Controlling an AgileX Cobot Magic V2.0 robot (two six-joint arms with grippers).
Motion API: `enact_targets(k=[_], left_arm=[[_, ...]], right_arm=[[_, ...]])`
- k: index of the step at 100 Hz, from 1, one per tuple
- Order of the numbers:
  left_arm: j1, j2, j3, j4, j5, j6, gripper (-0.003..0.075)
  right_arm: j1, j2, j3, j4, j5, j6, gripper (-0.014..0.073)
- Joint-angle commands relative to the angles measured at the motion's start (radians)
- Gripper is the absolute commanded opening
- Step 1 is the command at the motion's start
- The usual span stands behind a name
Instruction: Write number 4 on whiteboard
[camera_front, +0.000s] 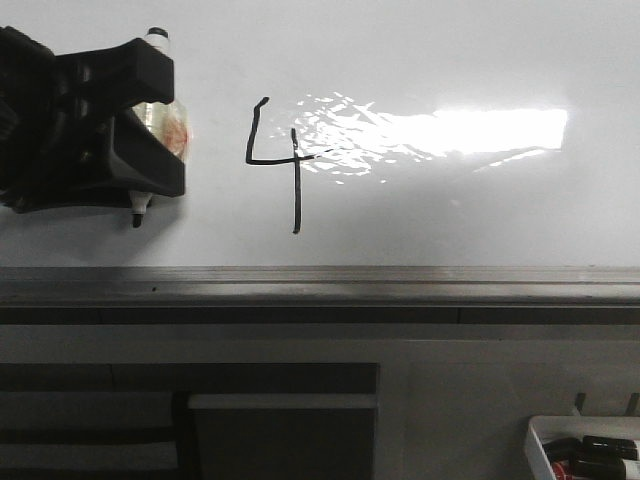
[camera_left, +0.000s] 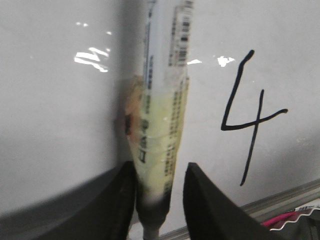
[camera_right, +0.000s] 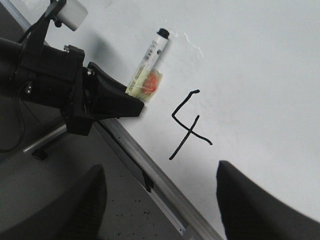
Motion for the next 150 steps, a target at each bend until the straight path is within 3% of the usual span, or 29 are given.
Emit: enact_targets(k=[1, 7, 29, 36, 48, 67, 93, 124, 150], left_arm=[[0.004, 0.000, -0.025, -0.015, -0.032, -0.003, 0.0380], [0.004, 0.000, -0.025, -0.015, -0.017, -0.003, 0.0413], [0.004, -0.049, -0.025, -0.009, 0.042, -0.003, 0.0410], [0.004, -0.089, -0.025, -0.009, 0.044, -0.003, 0.0396], [0.004, -0.171, -0.025, 0.020, 0.088, -0.001, 0.0297], [0.004, -0.335, 0.000, 0.074, 0.138, -0.001, -0.0020], [0.004, -0.675, 0.124, 0.219, 0.031, 0.000, -0.0020], [0.004, -0.998, 0.301, 0.443, 0.039, 0.000, -0.0020], [0.004, -1.057, 0.311, 0.445, 0.032, 0.000, -0.0020]], right_arm=[[-0.005, -0.020, -0.034, 0.008, -0.050, -0.012, 0.0418], [-0.005, -0.020, -0.034, 0.008, -0.050, -0.012, 0.0418], [-0.005, -0.020, -0.032, 0.008, -0.050, -0.012, 0.0387], [-0.005, -0.021, -0.031, 0.001, -0.045, -0.012, 0.0265], [-0.005, -0.058, -0.014, 0.001, -0.066, -0.012, -0.0069], [-0.005, -0.184, 0.100, -0.001, -0.226, -0.010, -0.0058], [-0.005, -0.529, 0.420, -0.020, -0.477, -0.012, -0.0058], [-0.005, -0.916, 0.713, -0.073, -0.440, -0.013, -0.0062], [-0.005, -0.996, 0.754, -0.073, -0.445, -0.013, -0.0062]])
